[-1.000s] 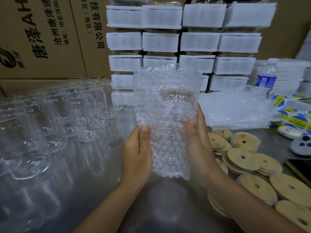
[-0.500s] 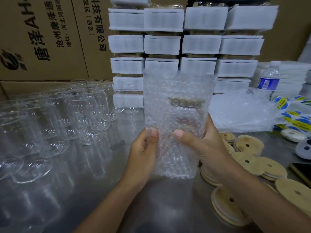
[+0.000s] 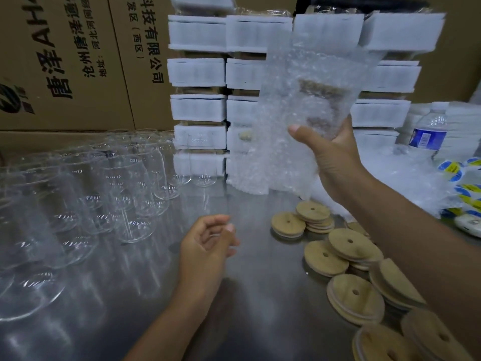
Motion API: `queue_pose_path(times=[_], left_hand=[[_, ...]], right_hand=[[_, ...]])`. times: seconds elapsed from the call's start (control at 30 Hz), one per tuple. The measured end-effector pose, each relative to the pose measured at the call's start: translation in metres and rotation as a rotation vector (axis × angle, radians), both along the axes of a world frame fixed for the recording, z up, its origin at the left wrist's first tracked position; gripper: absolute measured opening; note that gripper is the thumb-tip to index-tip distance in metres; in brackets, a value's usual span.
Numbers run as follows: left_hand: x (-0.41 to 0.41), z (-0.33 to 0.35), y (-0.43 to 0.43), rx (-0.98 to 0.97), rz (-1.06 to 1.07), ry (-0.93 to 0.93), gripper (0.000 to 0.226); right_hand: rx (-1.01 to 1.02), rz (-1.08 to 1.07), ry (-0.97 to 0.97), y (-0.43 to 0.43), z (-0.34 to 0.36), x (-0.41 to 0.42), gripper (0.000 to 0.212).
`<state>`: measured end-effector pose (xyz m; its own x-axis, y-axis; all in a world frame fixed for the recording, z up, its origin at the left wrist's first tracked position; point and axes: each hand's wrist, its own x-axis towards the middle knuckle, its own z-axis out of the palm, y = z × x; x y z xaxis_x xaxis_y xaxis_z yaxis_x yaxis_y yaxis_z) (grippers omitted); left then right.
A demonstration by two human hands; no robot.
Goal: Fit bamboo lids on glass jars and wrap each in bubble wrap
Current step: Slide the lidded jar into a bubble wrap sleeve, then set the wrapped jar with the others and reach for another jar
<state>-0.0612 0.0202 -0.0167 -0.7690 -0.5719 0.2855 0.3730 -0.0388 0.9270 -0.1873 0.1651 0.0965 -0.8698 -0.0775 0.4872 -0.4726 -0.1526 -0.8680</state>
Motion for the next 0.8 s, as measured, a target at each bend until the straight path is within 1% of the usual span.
queue_pose_path(times=[0.03,0.07,0.13,0.17,0.2,0.23,0.33,0.37,0.43,0.47,0.6,0.8], left_hand=[[-0.002,-0.002,-0.002,0.008,0.013,0.000,0.016],[-0.004,-0.004,-0.004,0.016,0.023,0.001,0.016],[-0.008,-0.007,-0.007,0.026,0.030,0.001,0.017],[-0.009,-0.009,-0.008,0.027,0.028,-0.001,0.017],[-0.011,-0.010,-0.008,0.029,0.025,-0.004,0.017],[-0.012,-0.011,-0.008,0.030,0.021,-0.006,0.017],[-0.014,-0.012,-0.008,0.021,0.016,-0.008,0.016],[-0.015,-0.012,-0.008,0.014,0.017,-0.006,0.016],[-0.017,-0.011,-0.007,-0.003,0.020,-0.003,0.017],[-0.017,-0.010,-0.007,-0.014,0.019,-0.005,0.017],[-0.015,-0.008,-0.003,-0.041,0.000,-0.022,0.019],[-0.014,-0.007,-0.002,-0.045,-0.008,-0.031,0.019]], right_hand=[[0.005,-0.010,-0.007,-0.003,0.001,-0.011,0.124],[0.014,-0.018,-0.009,-0.005,0.000,-0.023,0.114],[0.048,-0.044,0.007,-0.008,-0.004,-0.043,0.084],[0.068,-0.054,0.012,-0.009,-0.008,-0.052,0.078],[0.091,-0.061,0.004,-0.009,-0.012,-0.060,0.078],[0.119,-0.067,-0.010,-0.009,-0.017,-0.068,0.082],[0.212,-0.077,-0.053,-0.010,-0.031,-0.085,0.101],[0.238,-0.075,-0.065,-0.011,-0.035,-0.090,0.100],[0.275,-0.084,-0.057,-0.013,-0.045,-0.094,0.089],[0.282,-0.099,-0.058,-0.014,-0.050,-0.096,0.087],[0.289,-0.201,-0.085,-0.014,-0.064,-0.102,0.097],[0.325,-0.248,-0.104,-0.012,-0.075,-0.111,0.099]])
